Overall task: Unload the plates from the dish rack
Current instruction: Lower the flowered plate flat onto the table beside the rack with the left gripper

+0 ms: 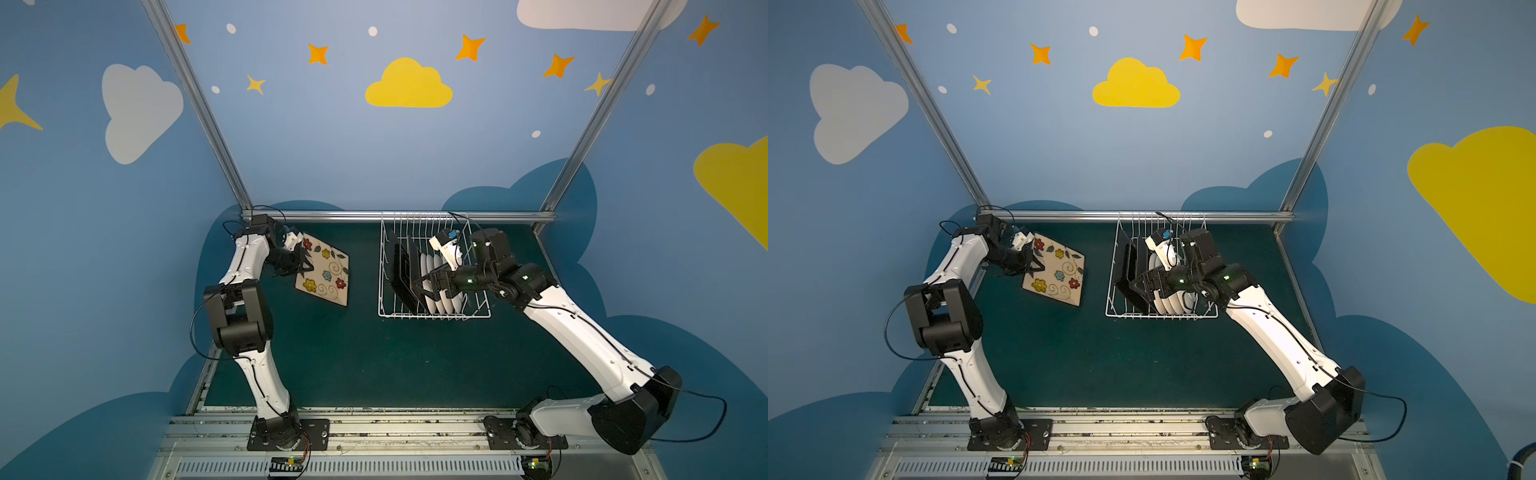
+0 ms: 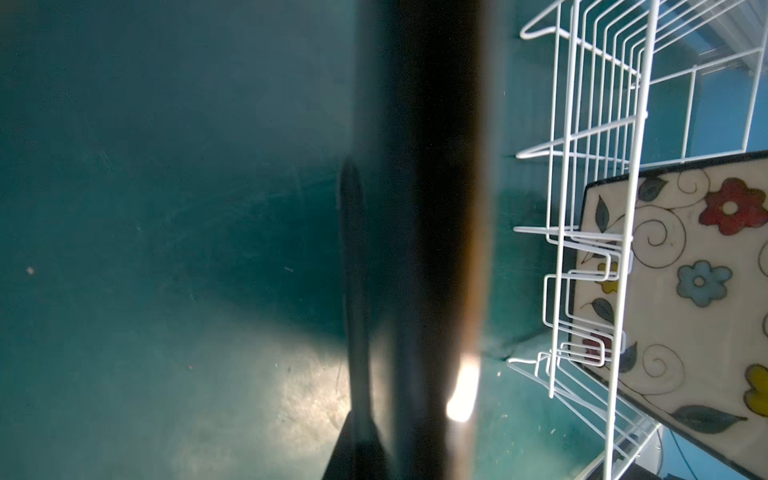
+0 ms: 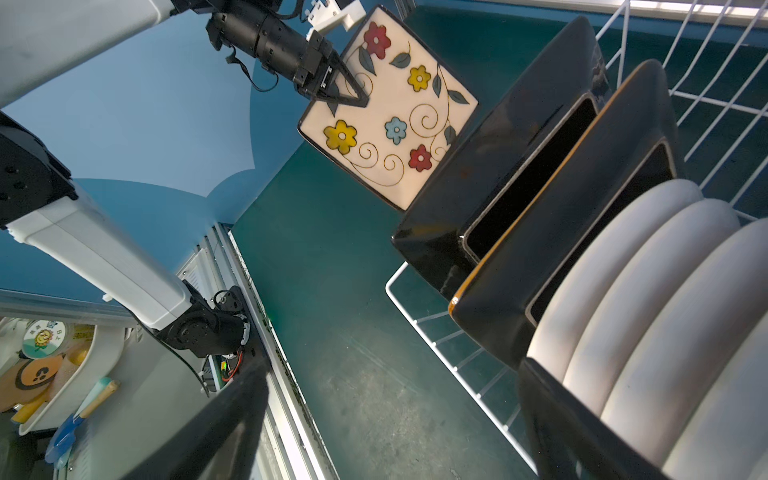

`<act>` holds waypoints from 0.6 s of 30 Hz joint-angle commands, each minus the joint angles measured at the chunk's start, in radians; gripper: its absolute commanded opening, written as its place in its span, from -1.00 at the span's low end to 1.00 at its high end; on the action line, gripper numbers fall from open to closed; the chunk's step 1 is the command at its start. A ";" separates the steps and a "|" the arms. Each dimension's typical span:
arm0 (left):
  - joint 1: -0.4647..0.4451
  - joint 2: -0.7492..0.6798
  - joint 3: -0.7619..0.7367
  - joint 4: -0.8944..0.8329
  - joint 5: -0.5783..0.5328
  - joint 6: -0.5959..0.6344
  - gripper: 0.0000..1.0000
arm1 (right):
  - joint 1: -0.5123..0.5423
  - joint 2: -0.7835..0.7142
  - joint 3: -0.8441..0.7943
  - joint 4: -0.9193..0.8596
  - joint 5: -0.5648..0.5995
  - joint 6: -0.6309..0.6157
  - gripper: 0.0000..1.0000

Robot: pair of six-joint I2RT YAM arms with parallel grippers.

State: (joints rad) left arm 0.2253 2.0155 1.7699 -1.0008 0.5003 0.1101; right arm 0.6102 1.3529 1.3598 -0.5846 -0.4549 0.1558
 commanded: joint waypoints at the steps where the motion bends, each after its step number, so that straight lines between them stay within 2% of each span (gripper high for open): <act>1: 0.009 0.011 0.070 0.016 0.122 0.028 -0.94 | 0.005 0.006 0.034 -0.044 0.024 -0.029 0.85; 4: 0.016 0.062 0.104 0.023 0.151 0.031 -0.94 | 0.005 0.019 0.038 -0.042 0.015 -0.010 0.85; 9: 0.019 0.187 0.226 -0.059 0.188 0.045 -0.94 | 0.006 0.026 0.039 0.009 -0.051 0.038 0.86; 18: 0.025 0.285 0.317 -0.113 0.082 0.047 -0.94 | 0.003 0.032 0.044 -0.010 -0.021 0.017 0.85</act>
State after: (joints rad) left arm 0.2440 2.2799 2.0308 -1.1030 0.6037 0.1234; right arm 0.6106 1.3758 1.3705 -0.5957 -0.4755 0.1787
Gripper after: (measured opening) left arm 0.146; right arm 0.928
